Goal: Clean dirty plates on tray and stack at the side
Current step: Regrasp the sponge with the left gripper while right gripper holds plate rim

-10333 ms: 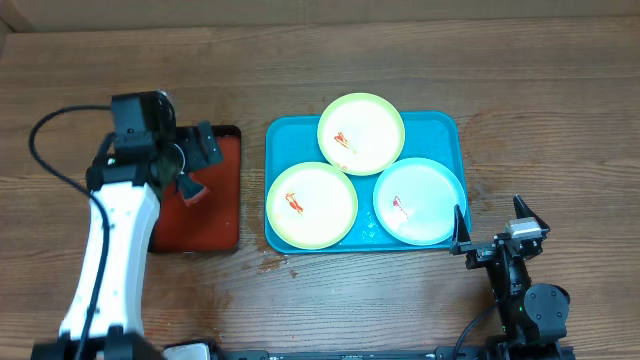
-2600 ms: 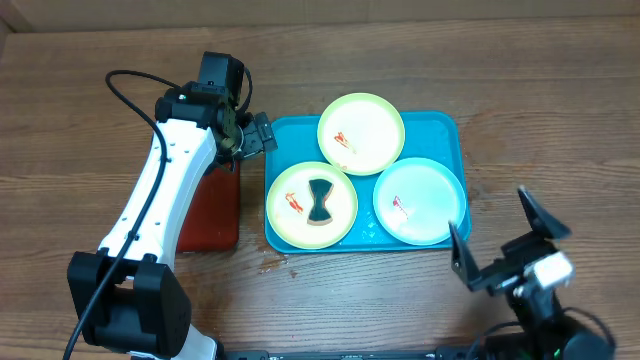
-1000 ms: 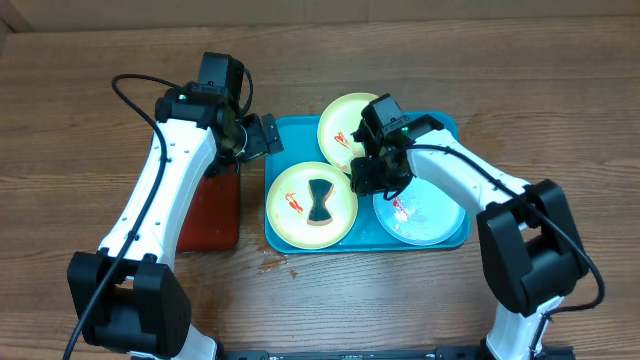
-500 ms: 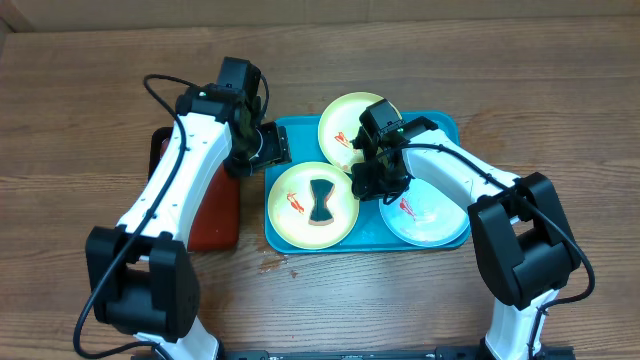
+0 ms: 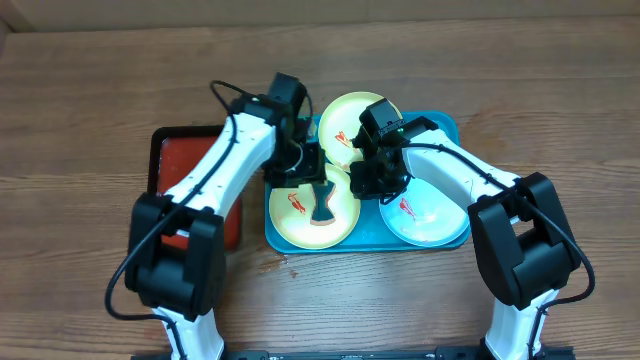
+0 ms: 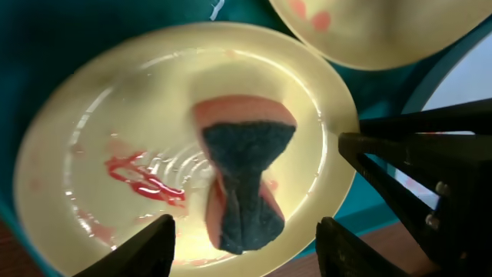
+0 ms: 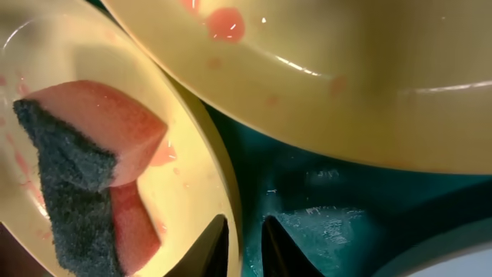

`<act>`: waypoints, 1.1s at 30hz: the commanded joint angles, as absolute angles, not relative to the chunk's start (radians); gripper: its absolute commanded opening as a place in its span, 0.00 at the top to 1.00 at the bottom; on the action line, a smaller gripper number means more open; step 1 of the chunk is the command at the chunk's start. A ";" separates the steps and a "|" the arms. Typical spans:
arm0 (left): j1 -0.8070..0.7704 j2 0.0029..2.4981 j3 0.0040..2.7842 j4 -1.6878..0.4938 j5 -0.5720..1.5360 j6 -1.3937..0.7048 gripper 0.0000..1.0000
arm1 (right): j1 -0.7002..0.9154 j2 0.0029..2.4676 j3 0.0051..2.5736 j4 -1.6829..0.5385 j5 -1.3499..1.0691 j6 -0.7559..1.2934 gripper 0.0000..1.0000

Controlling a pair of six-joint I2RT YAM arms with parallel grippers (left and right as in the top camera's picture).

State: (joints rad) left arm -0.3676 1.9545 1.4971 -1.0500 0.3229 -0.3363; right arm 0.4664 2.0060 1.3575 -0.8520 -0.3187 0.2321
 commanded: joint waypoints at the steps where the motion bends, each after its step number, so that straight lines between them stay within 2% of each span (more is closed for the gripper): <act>1: -0.388 2.010 1.506 -1.047 0.344 -0.329 0.40 | 0.466 2.023 1.372 -0.847 -0.342 0.243 0.82; 6: -0.390 2.035 1.506 -1.047 0.368 -0.316 0.41 | 0.466 2.039 1.362 -0.844 -0.343 0.245 0.84; 11: -0.400 2.035 1.506 -1.047 0.367 -0.317 0.53 | 0.466 2.039 1.362 -0.839 -0.342 0.259 0.91; 14: -0.416 2.035 1.506 -1.047 0.367 -0.320 0.55 | 0.466 2.039 1.362 -0.839 -0.342 0.259 0.92; 21: -0.456 2.035 1.498 -1.047 0.224 -0.408 0.55 | 0.466 2.039 1.362 -0.840 -0.342 0.259 0.94; 31: -0.460 2.035 1.410 -0.958 0.249 -0.443 0.56 | 0.466 2.039 1.362 -0.840 -0.342 0.262 0.94; 33: -0.459 2.035 1.406 -0.950 0.252 -0.442 0.59 | 0.466 2.039 1.362 -0.839 -0.342 0.262 0.94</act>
